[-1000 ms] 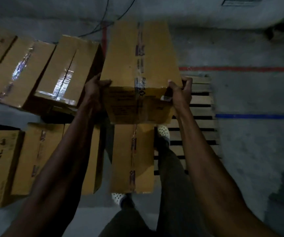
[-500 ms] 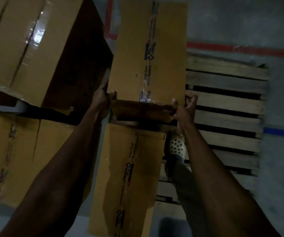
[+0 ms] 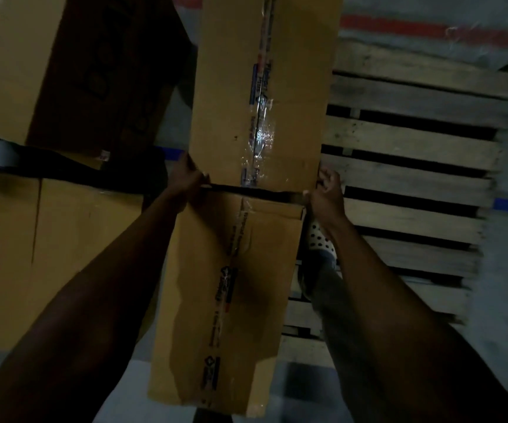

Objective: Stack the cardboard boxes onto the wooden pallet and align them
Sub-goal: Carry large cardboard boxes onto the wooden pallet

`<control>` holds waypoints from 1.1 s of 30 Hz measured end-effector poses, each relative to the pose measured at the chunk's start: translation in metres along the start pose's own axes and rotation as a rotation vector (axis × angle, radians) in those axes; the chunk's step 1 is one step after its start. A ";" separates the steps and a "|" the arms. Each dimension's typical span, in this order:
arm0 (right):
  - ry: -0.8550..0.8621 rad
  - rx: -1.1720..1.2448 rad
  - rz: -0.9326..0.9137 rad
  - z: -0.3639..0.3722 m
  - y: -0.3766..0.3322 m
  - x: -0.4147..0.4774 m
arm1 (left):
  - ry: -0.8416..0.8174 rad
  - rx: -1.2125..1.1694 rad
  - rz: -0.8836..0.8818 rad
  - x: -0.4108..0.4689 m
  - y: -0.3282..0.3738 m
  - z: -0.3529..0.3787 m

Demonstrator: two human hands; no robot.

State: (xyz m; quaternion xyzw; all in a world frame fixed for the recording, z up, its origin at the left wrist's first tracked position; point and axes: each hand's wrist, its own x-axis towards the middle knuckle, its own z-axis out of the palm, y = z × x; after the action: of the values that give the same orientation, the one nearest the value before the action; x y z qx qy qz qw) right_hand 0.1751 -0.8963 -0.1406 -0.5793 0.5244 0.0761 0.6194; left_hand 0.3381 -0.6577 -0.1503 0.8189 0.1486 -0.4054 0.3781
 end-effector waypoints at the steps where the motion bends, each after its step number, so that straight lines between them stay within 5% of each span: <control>1: 0.003 -0.027 0.009 0.001 0.000 -0.001 | 0.073 0.138 -0.037 0.000 -0.001 -0.001; 3: 0.013 -0.062 0.028 0.001 0.001 -0.002 | 0.204 0.311 -0.056 -0.002 -0.005 -0.001; 7: 0.006 -0.089 0.048 0.005 0.002 -0.008 | 0.197 0.075 -0.017 -0.010 -0.015 -0.004; 17: -0.001 -0.131 0.048 0.015 0.018 -0.019 | 0.233 0.103 0.021 -0.011 -0.033 -0.010; 24: 0.005 -0.149 -0.001 0.019 0.030 -0.025 | 0.210 -0.150 0.064 -0.006 -0.062 -0.014; 33: 0.050 -0.220 -0.032 0.030 0.050 -0.023 | 0.293 0.000 0.107 -0.016 -0.059 -0.006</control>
State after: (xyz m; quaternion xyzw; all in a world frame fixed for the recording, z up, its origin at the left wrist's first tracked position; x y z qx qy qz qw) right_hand 0.1470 -0.8446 -0.1616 -0.6538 0.5188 0.1090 0.5400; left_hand 0.2994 -0.6130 -0.1651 0.8760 0.1584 -0.2609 0.3735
